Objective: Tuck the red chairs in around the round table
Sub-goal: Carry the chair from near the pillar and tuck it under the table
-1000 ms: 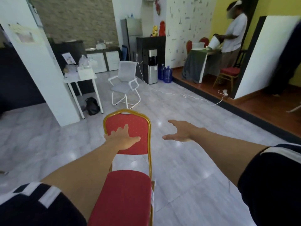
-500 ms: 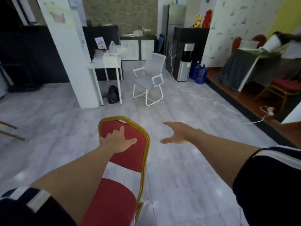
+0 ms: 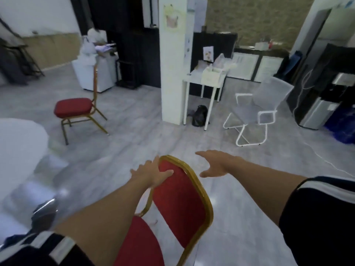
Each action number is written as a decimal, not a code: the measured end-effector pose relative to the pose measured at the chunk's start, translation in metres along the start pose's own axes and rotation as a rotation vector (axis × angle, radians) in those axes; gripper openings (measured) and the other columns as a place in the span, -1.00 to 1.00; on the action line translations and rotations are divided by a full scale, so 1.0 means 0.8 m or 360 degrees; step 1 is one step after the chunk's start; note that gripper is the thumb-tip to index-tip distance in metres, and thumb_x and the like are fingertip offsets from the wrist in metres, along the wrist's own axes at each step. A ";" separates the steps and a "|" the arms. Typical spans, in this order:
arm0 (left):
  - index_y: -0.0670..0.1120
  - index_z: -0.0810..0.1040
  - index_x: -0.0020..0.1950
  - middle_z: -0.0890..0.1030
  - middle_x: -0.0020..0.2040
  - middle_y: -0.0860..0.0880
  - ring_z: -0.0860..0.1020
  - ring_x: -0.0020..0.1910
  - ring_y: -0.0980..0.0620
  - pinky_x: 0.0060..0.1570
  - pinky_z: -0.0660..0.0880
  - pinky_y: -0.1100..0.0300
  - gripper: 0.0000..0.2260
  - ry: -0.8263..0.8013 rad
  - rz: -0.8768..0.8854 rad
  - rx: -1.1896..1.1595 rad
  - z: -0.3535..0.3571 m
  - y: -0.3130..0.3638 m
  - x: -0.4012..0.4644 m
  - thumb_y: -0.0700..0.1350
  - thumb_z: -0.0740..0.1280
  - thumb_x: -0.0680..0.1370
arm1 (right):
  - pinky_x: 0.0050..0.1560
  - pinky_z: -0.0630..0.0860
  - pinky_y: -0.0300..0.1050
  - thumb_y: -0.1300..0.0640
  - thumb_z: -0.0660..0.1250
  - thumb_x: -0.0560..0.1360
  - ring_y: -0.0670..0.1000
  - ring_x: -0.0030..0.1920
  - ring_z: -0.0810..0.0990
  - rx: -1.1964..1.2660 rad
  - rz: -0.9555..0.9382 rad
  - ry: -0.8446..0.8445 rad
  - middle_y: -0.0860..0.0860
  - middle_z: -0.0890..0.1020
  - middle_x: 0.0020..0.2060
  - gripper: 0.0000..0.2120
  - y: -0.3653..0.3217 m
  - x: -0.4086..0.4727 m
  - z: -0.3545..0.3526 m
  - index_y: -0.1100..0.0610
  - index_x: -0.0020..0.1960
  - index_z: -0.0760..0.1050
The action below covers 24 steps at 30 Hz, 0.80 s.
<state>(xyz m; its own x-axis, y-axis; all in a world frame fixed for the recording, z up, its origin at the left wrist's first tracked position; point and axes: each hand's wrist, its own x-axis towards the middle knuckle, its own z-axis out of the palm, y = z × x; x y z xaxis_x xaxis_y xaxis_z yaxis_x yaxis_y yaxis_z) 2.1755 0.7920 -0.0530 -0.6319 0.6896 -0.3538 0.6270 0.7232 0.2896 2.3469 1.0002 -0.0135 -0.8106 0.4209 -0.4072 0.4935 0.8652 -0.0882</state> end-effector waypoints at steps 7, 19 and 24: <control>0.09 -0.12 0.71 0.09 0.71 -0.08 0.19 0.63 -0.27 0.52 0.09 -0.40 -0.07 0.0109 -0.0627 -0.0195 0.010 -0.058 -0.002 0.55 0.09 0.51 | 0.48 0.36 0.15 -0.16 0.47 0.53 0.15 0.54 0.36 -0.0441 -0.0622 -0.0249 0.08 0.38 0.55 -0.14 -0.042 0.138 -0.039 -0.05 0.69 0.10; 0.05 0.03 0.71 0.24 0.67 -0.15 0.29 0.59 -0.30 0.51 0.18 -0.41 -0.01 0.0296 -0.1474 -0.0947 0.145 0.096 -0.050 0.59 0.11 0.43 | 0.03 0.52 -0.05 0.28 0.43 0.46 0.02 0.16 0.48 -0.1277 -0.1560 -0.0495 -0.09 0.34 0.41 -0.12 -0.022 0.239 -0.014 -0.32 0.59 0.20; 0.14 0.05 0.69 0.28 0.65 -0.16 0.31 0.57 -0.30 0.50 0.20 -0.39 -0.03 0.0258 -0.1452 -0.1174 0.175 0.198 -0.031 0.61 0.16 0.42 | 0.15 0.34 0.04 0.16 0.58 0.36 0.06 0.29 0.43 -0.1476 -0.2050 -0.0353 -0.04 0.53 0.27 -0.27 -0.031 0.205 0.004 -0.19 0.45 0.40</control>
<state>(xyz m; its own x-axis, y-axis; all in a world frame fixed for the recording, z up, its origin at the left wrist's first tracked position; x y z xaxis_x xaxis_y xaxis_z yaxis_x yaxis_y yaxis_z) 2.3544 0.8844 -0.1233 -0.7933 -0.1346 -0.5938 -0.4664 0.7613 0.4505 2.2024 1.0468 -0.0813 -0.4151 -0.6601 -0.6261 -0.8703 0.4886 0.0619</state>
